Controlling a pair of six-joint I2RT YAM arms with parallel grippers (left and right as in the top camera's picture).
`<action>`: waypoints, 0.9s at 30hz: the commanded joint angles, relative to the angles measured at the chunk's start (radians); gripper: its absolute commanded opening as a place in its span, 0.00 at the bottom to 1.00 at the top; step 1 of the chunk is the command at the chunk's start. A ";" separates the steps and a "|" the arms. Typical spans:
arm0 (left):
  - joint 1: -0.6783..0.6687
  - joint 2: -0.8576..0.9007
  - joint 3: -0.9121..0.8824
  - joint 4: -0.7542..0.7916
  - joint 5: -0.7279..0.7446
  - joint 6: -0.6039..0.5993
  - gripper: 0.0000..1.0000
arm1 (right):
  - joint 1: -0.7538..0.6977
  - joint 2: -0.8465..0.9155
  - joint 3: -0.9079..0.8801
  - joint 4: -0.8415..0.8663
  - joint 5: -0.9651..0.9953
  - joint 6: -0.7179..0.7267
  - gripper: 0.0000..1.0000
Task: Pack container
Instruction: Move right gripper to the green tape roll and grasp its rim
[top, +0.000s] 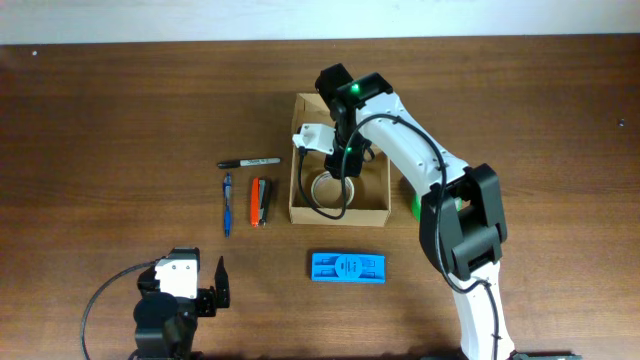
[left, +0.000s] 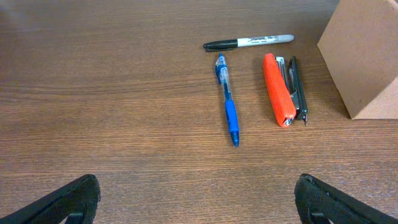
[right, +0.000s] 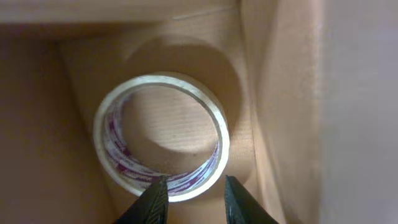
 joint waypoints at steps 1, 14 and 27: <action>0.006 -0.008 -0.007 0.000 0.005 0.022 1.00 | 0.005 -0.109 0.085 -0.038 -0.062 0.004 0.34; 0.006 -0.008 -0.007 0.000 0.005 0.022 1.00 | -0.079 -0.364 0.147 -0.146 0.472 0.970 0.76; 0.006 -0.008 -0.007 0.000 0.005 0.022 1.00 | -0.327 -0.370 0.099 -0.362 0.361 1.103 0.99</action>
